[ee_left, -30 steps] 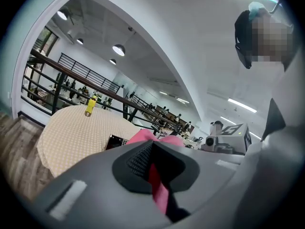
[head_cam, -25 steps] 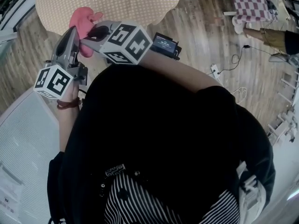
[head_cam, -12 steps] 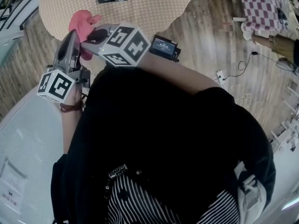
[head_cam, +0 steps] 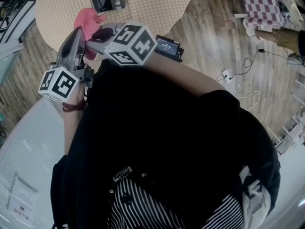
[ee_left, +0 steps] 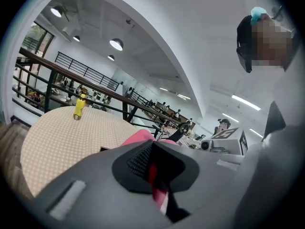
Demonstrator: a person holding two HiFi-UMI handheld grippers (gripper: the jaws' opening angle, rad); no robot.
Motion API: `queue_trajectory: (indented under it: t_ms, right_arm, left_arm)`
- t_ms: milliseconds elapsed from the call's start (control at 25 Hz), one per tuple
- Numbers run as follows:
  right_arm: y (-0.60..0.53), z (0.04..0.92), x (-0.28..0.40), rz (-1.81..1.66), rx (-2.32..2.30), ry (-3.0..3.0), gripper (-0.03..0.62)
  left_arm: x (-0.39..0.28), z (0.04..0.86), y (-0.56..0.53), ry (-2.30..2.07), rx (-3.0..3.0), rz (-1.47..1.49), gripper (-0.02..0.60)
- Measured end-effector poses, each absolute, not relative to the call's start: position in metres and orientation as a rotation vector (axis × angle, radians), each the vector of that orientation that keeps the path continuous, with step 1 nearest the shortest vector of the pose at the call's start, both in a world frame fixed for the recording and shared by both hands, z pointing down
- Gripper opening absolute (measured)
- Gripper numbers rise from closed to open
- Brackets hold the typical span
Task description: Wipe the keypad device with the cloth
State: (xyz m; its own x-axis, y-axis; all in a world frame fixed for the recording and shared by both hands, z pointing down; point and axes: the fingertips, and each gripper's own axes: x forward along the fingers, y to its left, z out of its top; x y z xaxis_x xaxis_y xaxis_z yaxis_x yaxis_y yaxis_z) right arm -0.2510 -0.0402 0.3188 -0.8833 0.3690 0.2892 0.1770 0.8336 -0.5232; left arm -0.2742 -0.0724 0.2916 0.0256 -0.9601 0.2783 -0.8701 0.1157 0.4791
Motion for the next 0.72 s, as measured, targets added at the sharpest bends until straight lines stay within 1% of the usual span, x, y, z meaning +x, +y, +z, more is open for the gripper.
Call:
queue_trajectory:
  t_ms: [120,360,520,720]
  right_arm:
    - [-0.056,0.316,-0.258,0.689,-0.336,-2.65,0.046]
    - [-0.087,0.325,-0.264,0.759,-0.15,-2.64,0.046]
    - [-0.091,0.332,-0.295,0.74,-0.054,-2.621,0.046]
    - [-0.086,0.344,-0.347,0.811,0.124,-2.603,0.046]
  left_arm:
    - [-0.281,0.289,-0.088,-1.792,1.821,-0.237,0.003]
    - [-0.277,0.297,-0.128,-1.612,1.955,-0.161,0.005]
    - [-0.306,0.305,-0.135,-1.518,1.989,-0.173,0.005]
    - [-0.352,0.318,-0.133,-1.325,2.085,-0.107,0.005]
